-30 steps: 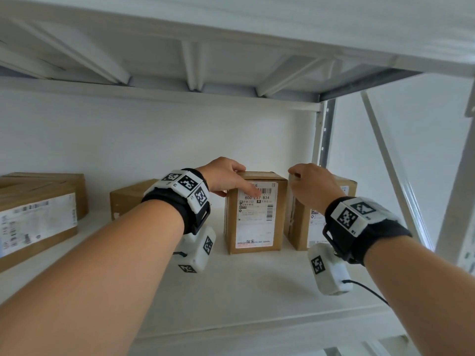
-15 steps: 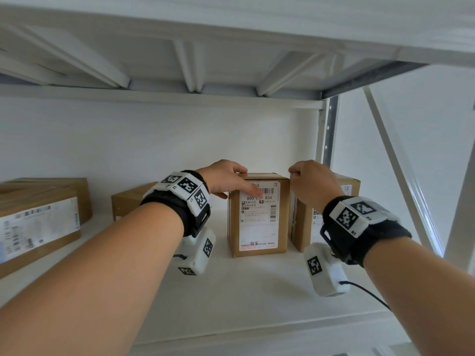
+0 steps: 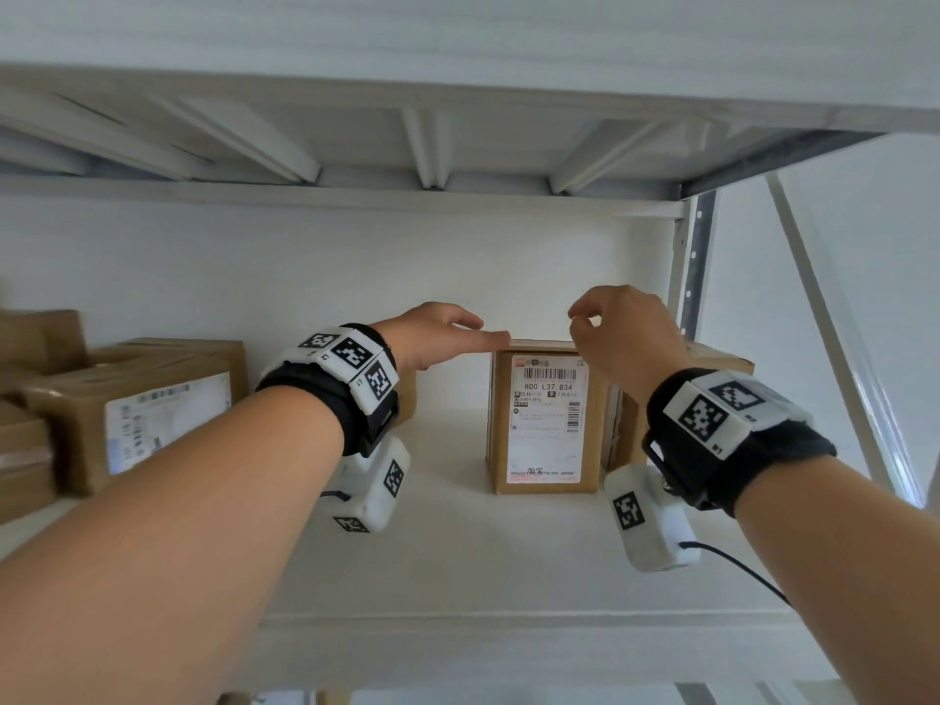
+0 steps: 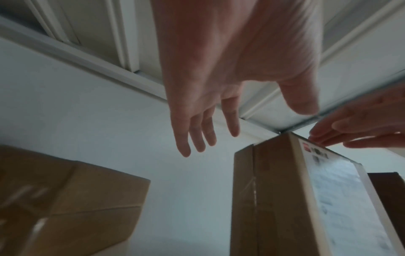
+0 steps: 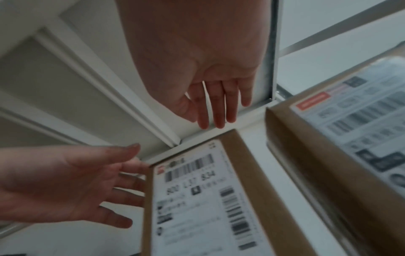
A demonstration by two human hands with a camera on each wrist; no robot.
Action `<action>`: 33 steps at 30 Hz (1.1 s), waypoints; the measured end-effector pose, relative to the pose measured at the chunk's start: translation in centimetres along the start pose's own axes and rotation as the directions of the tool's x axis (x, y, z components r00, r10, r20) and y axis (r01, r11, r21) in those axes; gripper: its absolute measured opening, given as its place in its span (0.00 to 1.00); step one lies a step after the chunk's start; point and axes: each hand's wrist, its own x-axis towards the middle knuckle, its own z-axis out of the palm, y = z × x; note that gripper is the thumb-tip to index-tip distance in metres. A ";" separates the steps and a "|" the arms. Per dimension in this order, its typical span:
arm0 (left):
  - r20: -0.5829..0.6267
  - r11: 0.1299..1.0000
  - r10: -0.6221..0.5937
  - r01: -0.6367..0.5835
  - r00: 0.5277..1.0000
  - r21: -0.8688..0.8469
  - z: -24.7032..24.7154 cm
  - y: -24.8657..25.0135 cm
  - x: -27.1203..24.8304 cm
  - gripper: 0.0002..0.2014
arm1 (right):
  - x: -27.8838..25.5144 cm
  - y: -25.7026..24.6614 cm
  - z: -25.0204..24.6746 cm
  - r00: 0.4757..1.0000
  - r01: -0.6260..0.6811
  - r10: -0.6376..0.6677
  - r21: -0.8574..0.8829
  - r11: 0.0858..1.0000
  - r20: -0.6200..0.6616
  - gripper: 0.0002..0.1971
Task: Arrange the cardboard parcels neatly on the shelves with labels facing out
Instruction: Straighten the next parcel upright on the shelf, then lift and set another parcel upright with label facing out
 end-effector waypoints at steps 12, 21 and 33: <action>-0.234 0.963 -0.178 0.218 0.956 0.161 -5.6 -5.0 -8.7 0.26 | -2.6 -8.4 4.0 0.959 0.196 -0.235 0.228 0.954 0.156 0.11; -0.237 0.957 -0.197 0.239 0.951 0.162 -10.2 -10.8 -8.8 0.24 | -3.0 -13.9 7.9 0.964 0.068 -0.122 0.223 0.972 0.236 0.11; -0.056 0.967 -0.184 0.191 0.981 0.170 -13.1 -14.8 -1.0 0.09 | -1.0 -20.1 14.3 0.944 -0.120 0.120 -0.020 0.993 0.306 0.14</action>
